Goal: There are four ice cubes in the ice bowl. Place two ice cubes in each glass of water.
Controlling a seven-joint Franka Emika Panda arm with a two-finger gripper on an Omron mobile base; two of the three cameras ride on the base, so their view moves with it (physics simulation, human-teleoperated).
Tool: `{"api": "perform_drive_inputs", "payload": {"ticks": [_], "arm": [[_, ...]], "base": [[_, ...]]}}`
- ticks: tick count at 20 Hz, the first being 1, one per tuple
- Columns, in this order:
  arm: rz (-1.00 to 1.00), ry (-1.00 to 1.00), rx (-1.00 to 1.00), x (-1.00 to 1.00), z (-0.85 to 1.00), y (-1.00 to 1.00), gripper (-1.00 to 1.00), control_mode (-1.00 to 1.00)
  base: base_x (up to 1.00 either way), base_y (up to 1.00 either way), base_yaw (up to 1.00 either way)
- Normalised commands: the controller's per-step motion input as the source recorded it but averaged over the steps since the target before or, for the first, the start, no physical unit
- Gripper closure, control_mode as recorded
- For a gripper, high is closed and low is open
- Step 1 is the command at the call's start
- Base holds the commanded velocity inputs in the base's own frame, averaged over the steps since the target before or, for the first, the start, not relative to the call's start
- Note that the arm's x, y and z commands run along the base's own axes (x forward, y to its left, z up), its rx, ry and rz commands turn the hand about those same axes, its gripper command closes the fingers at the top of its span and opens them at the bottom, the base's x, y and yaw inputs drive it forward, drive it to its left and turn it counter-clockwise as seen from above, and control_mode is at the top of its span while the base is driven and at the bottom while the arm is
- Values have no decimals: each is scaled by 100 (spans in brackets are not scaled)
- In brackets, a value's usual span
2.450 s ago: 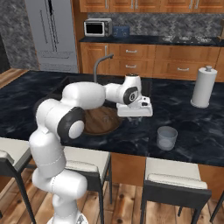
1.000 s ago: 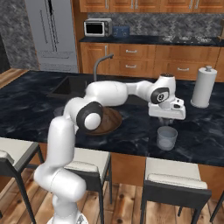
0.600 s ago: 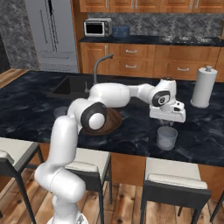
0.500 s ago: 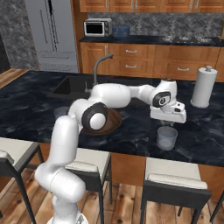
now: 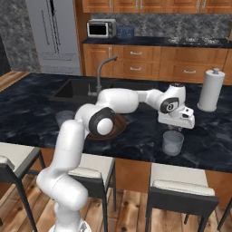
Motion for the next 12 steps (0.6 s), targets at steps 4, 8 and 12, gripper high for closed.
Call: {"api": "perform_drive_inputs", "payload": {"ticks": [4, 8, 12], "arm": [[-4, -6, 1, 1, -18, 0, 100, -100], [-4, -6, 0, 6, -16, -3, 100, -100], [-4, -5, 0, 1, -12, 0, 100, -100]], "base": [[0, 0, 0], [0, 0, 0], [0, 0, 0]]}}
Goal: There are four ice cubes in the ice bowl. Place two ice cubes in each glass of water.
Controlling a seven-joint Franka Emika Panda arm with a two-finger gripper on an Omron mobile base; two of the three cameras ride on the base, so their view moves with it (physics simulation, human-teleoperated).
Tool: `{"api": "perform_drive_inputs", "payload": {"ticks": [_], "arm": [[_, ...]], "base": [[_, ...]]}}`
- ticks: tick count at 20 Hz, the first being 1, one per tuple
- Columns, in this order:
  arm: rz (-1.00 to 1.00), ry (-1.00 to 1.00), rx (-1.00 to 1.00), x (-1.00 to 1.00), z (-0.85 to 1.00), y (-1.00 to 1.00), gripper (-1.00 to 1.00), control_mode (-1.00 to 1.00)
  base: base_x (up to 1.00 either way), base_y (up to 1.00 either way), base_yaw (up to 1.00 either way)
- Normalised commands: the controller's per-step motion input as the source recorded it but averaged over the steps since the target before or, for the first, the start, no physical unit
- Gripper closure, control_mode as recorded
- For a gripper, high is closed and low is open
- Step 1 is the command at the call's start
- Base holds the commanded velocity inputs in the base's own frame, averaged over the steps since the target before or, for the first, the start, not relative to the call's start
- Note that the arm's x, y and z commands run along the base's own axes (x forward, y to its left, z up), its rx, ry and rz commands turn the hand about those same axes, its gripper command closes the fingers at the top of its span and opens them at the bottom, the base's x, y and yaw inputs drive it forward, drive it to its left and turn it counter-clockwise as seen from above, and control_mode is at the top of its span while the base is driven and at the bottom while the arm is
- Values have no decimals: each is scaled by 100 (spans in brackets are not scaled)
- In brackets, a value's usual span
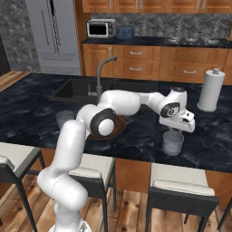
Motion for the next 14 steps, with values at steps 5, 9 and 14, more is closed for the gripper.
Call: {"api": "perform_drive_inputs", "payload": {"ticks": [5, 9, 14], "arm": [[-3, -3, 0, 0, -14, -4, 100, -100], [-3, -4, 0, 0, -11, -7, 100, -100], [-3, -2, 0, 2, -9, -7, 100, -100]], "base": [[0, 0, 0], [0, 0, 0], [0, 0, 0]]}}
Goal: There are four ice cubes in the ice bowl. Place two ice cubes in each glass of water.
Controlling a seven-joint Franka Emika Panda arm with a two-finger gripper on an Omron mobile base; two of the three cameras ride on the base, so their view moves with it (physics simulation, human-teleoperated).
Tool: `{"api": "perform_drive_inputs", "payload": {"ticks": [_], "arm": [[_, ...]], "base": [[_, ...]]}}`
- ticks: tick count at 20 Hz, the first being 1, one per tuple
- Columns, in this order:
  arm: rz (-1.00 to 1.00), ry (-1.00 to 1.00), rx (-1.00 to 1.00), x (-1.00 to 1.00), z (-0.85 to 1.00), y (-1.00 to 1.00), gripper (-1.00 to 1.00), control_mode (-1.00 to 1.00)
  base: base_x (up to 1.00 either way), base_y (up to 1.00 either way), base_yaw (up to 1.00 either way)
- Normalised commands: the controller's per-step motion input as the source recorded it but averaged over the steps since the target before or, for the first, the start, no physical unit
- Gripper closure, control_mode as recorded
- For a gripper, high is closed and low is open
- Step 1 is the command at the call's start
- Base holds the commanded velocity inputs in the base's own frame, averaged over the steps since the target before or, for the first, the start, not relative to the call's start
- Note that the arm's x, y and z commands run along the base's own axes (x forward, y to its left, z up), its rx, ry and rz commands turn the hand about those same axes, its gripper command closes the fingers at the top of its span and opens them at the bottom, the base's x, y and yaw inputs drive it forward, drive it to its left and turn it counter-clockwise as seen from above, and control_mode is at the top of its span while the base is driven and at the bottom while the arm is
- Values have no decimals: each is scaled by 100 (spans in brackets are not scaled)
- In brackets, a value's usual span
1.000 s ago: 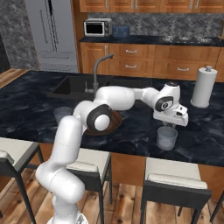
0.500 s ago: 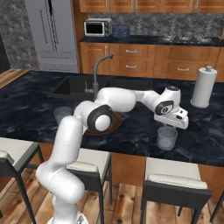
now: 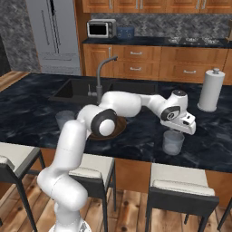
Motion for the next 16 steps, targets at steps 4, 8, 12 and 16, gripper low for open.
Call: {"api": "perform_drive_inputs", "payload": {"ticks": [4, 8, 12, 16], "arm": [[-3, 0, 0, -1, -11, -9, 100, -100], [-3, -1, 0, -16, 0, -3, 100, -100], [-4, -3, 0, -33, 0, 0, 100, -100], [-5, -3, 0, -41, 0, 0, 100, -100]], "base": [[0, 0, 0], [0, 0, 0], [0, 0, 0], [0, 0, 0]]}}
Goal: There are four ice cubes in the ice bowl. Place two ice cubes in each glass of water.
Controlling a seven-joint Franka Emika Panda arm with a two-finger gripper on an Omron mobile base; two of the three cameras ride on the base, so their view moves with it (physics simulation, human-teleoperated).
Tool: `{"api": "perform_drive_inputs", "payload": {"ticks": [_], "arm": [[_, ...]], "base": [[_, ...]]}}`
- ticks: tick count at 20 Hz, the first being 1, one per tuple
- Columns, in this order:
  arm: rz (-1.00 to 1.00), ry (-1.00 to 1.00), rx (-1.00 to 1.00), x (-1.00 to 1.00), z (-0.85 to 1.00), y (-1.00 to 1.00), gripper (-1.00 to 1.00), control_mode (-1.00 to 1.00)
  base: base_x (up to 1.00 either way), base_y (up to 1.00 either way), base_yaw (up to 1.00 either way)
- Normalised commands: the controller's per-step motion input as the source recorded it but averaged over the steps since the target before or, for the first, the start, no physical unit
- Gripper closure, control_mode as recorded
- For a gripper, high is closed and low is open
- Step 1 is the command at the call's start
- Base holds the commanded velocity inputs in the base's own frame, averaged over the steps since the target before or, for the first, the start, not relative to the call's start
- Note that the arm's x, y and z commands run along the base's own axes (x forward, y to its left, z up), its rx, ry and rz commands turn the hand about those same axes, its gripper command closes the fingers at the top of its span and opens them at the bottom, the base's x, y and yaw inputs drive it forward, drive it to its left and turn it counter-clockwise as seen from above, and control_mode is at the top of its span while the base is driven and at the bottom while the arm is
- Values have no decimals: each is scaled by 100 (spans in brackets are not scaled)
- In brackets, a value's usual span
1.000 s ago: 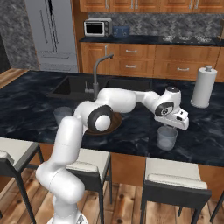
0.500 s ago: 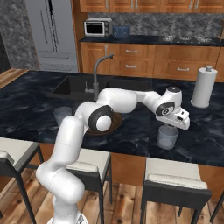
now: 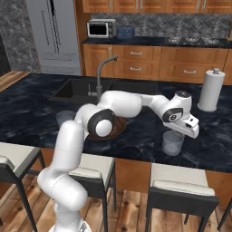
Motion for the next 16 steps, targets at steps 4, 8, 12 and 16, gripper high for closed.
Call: {"api": "perform_drive_inputs", "payload": {"ticks": [4, 8, 12, 16], "arm": [[-7, -4, 0, -11, 0, 0, 100, -100], [-6, -6, 0, 7, 0, 2, 100, -100], [-5, -6, 0, 17, 0, 4, 100, -100], [-4, -4, 0, 0, 0, 0, 100, -100]], "base": [[0, 0, 0], [0, 0, 0], [0, 0, 0], [0, 0, 0]]}}
